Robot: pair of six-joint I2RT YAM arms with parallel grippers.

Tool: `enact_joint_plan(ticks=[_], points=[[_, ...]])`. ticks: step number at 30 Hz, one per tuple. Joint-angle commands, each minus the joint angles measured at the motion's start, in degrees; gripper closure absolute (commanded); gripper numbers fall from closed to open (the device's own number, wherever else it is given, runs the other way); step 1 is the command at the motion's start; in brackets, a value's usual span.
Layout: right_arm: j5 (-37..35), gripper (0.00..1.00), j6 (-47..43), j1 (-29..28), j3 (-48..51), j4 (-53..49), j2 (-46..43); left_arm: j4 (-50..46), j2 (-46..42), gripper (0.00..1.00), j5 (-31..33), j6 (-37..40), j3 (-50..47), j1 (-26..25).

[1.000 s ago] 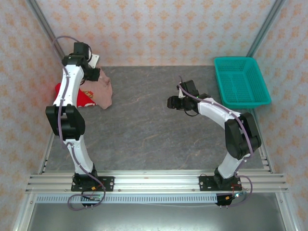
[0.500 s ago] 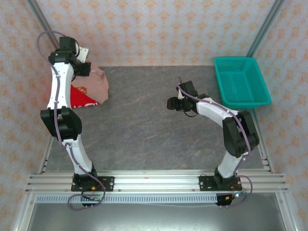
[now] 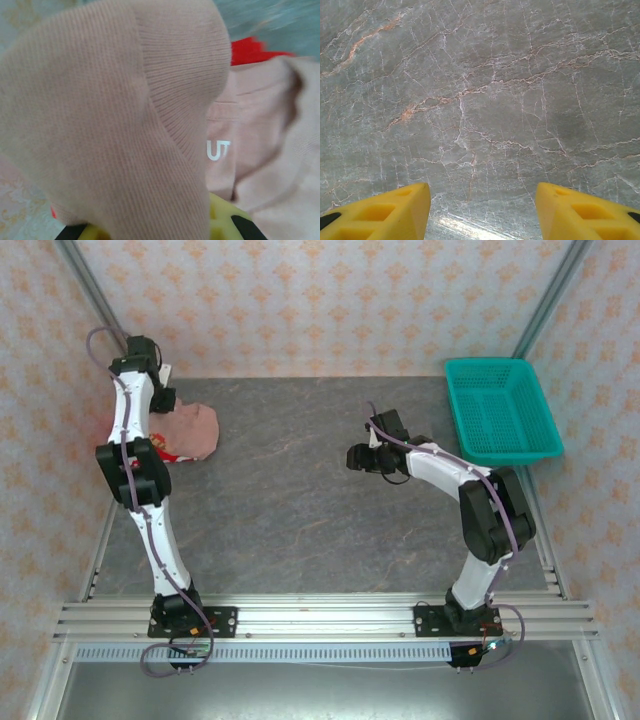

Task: Fold the inside-out t-shirt
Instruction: Place the T-shirt on the T-shirt.

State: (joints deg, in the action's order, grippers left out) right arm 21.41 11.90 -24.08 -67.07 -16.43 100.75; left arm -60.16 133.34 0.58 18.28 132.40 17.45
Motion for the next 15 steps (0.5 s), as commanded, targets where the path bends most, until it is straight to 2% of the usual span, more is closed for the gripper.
enact_joint_plan(ticks=[1, 3, 6, 7, 8, 15], points=[[-0.3, 0.42, -0.4, -0.1, -1.5, -1.6, 1.0, 2.2, 2.2, 0.97, 10.7, -1.2, 3.5, 1.2], [0.2, 0.42, -0.2, -0.2, -2.0, -1.8, 1.5, 3.2, 4.1, 0.92, 14.6, -2.0, 4.1, 1.8], [0.4, 0.42, 0.0, -0.5, -2.3, -2.1, 2.4, 4.3, 6.9, 0.74, 20.0, -2.3, 4.9, 2.2], [0.4, 0.42, 0.0, -0.6, -2.4, -2.2, 2.6, 3.8, 8.0, 0.65, 21.4, -3.0, 5.8, 2.4], [0.3, 0.42, 0.0, -0.9, -2.5, -2.4, 2.8, 2.9, 9.0, 0.57, 22.2, -3.9, 7.0, 2.5], [-0.7, 0.42, -0.2, -1.3, -3.0, -4.0, 1.5, 0.9, 6.7, 0.28, 25.8, -10.7, 9.2, 2.5]])
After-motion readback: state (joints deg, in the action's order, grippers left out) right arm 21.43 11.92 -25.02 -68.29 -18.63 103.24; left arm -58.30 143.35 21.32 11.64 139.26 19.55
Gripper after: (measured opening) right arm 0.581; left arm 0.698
